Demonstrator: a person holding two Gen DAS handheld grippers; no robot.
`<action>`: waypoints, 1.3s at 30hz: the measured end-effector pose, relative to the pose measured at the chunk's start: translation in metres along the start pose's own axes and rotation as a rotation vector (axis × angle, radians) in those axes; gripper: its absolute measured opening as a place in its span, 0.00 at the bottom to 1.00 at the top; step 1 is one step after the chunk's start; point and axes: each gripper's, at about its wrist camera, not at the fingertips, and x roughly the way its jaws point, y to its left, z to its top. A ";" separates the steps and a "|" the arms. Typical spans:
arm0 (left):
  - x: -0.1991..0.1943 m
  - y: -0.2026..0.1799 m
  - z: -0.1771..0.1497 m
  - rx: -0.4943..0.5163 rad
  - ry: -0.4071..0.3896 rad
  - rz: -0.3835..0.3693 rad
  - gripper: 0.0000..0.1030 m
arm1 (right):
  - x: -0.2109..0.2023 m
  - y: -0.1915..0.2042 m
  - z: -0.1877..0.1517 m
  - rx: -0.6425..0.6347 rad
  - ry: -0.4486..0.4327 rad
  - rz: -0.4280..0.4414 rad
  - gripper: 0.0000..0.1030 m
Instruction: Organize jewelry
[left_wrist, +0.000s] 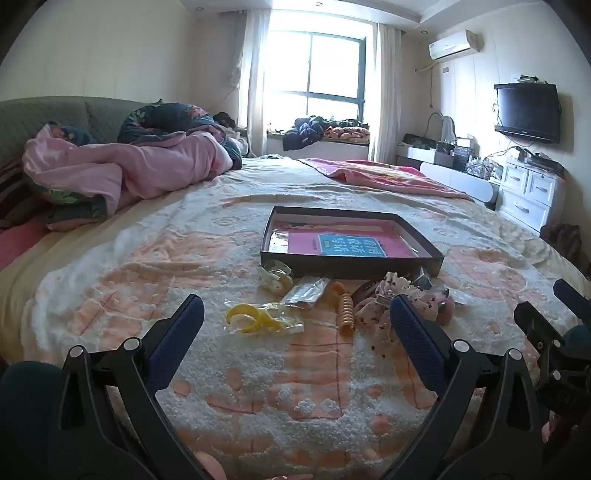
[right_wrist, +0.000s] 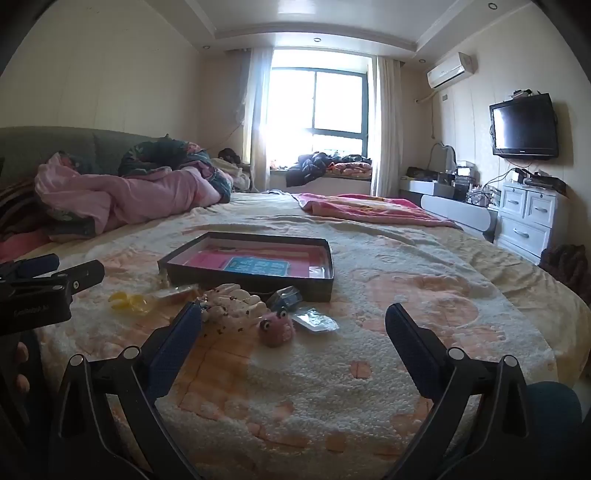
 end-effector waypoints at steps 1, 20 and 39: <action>-0.001 0.001 0.000 -0.011 -0.005 -0.005 0.90 | 0.002 0.001 0.000 -0.014 0.016 0.014 0.94; 0.002 0.004 0.000 -0.001 0.006 0.003 0.90 | 0.002 0.001 0.001 0.006 0.012 0.022 0.94; 0.003 0.005 0.000 -0.005 0.005 0.010 0.90 | 0.002 -0.001 0.000 0.007 0.012 0.018 0.94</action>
